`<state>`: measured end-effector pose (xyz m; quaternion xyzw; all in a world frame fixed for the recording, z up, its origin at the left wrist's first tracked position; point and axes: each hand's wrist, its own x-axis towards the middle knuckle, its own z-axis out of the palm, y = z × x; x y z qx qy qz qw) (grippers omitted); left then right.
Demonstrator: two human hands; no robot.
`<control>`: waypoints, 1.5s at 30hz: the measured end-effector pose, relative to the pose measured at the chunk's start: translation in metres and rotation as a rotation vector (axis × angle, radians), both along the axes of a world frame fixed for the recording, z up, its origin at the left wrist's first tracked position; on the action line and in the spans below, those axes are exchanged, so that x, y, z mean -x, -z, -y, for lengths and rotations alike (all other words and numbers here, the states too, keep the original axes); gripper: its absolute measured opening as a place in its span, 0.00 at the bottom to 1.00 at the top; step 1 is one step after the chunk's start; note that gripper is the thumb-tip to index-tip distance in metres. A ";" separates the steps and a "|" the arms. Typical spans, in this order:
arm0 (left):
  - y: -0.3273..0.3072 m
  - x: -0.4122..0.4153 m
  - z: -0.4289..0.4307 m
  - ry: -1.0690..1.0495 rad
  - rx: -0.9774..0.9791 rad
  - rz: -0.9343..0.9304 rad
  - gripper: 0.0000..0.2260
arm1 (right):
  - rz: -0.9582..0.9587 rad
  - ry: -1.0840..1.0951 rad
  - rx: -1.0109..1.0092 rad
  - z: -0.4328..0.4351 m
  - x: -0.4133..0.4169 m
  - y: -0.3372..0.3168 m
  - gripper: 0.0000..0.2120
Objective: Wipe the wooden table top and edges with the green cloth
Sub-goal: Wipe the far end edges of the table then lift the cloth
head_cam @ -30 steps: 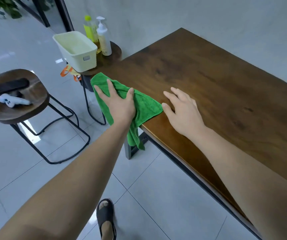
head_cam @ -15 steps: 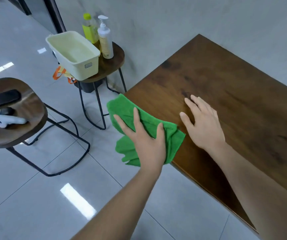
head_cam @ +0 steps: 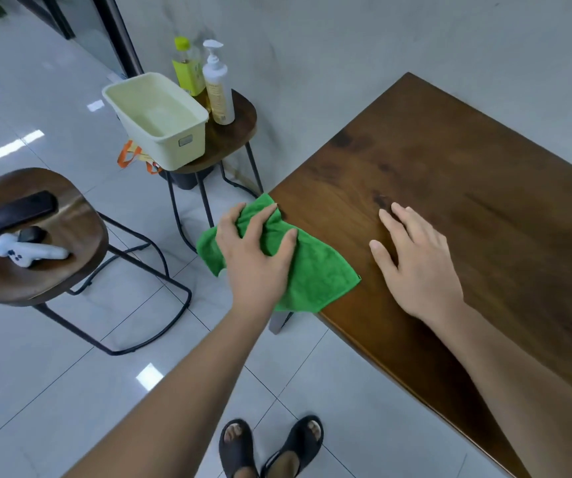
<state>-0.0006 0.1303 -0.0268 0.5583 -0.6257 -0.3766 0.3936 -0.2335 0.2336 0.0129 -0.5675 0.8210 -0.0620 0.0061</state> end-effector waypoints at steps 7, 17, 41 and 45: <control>-0.006 -0.015 0.026 0.120 0.050 0.197 0.21 | 0.033 0.009 -0.015 0.017 0.006 -0.010 0.29; -0.022 -0.034 0.063 0.435 0.070 0.366 0.30 | 0.158 0.121 0.049 0.091 -0.002 -0.013 0.26; -0.009 0.013 0.171 1.217 -0.173 0.105 0.46 | 0.010 0.408 0.084 0.129 -0.056 -0.004 0.23; -0.006 0.072 0.198 1.219 -0.156 0.113 0.46 | 0.026 0.518 0.163 0.128 -0.058 -0.005 0.23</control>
